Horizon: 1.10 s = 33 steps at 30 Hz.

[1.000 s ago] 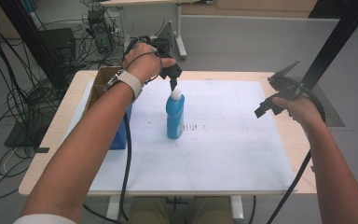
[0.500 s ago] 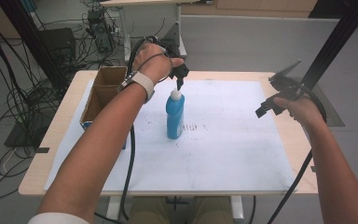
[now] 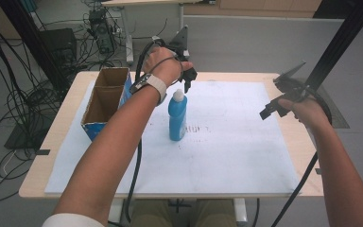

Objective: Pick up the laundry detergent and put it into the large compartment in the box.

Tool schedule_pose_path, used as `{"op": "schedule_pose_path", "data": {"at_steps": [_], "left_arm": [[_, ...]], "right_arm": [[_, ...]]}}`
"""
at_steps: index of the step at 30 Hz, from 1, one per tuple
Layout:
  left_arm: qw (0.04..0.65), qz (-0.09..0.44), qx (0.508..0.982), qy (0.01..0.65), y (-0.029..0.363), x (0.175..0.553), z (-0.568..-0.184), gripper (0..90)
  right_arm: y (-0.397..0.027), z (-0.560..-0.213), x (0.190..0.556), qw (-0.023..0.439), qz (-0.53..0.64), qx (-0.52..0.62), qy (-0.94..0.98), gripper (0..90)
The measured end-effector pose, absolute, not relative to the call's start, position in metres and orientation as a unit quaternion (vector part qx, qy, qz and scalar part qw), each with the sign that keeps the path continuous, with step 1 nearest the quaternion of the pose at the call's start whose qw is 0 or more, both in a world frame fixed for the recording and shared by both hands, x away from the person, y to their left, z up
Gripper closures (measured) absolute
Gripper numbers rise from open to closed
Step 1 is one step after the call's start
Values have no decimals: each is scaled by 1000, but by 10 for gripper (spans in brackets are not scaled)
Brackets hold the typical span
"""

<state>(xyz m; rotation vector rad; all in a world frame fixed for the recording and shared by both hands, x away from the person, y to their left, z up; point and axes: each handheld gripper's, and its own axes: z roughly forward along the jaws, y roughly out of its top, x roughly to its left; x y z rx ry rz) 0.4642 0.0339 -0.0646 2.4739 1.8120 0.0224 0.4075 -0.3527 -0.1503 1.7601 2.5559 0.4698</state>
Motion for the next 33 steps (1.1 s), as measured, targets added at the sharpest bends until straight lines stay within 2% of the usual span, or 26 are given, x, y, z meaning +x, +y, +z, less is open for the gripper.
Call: {"op": "schedule_pose_path", "data": {"at_steps": [33], "left_arm": [[36,26,802,596,21,462,-82,103]], "right_arm": [[-354,-150,404,3,154,559,815,78]]}}
